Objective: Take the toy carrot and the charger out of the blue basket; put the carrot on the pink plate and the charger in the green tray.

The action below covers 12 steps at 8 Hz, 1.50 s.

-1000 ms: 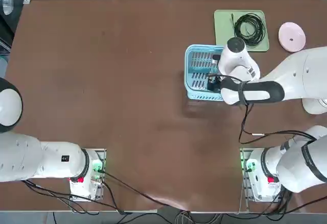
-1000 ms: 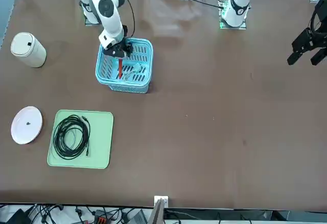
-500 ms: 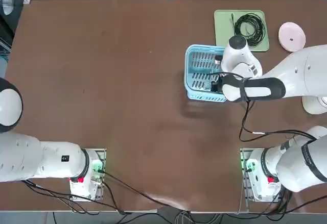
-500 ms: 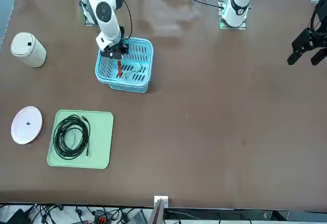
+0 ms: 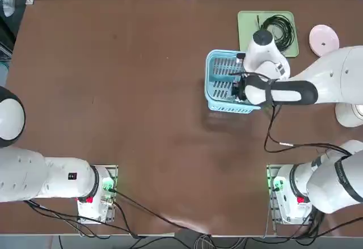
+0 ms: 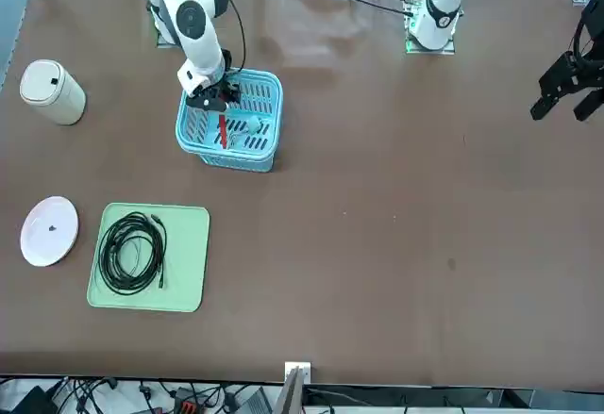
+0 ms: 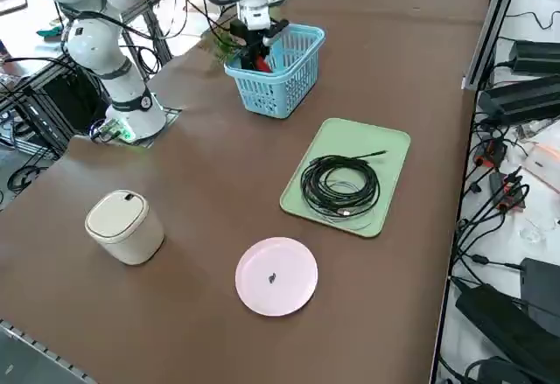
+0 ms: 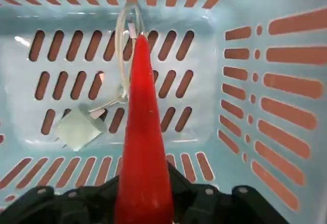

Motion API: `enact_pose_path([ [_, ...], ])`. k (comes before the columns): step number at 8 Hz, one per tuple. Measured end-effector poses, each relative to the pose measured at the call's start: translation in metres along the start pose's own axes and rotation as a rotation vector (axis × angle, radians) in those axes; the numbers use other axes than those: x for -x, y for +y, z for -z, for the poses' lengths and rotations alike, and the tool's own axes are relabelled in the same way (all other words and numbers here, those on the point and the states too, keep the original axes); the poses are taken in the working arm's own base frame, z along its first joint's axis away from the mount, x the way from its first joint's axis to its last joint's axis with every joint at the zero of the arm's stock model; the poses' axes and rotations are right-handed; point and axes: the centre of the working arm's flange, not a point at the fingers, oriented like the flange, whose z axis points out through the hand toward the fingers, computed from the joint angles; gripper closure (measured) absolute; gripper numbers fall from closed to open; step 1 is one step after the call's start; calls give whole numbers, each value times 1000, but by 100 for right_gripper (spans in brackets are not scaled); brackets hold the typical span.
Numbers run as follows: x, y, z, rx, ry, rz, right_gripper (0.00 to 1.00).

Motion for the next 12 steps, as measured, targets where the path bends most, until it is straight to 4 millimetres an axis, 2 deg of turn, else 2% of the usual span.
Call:
enact_pose_path([
  [2,-11,-10,41,37,-43,-1,84],
  [5,-26,-23,116,65,-76,-25,84],
  [8,-45,-22,176,77,-100,-66,84],
  [10,-71,6,208,67,-114,-98,84],
  [11,-90,33,221,50,-118,-104,84],
  [12,-114,70,228,27,-117,-107,84],
])
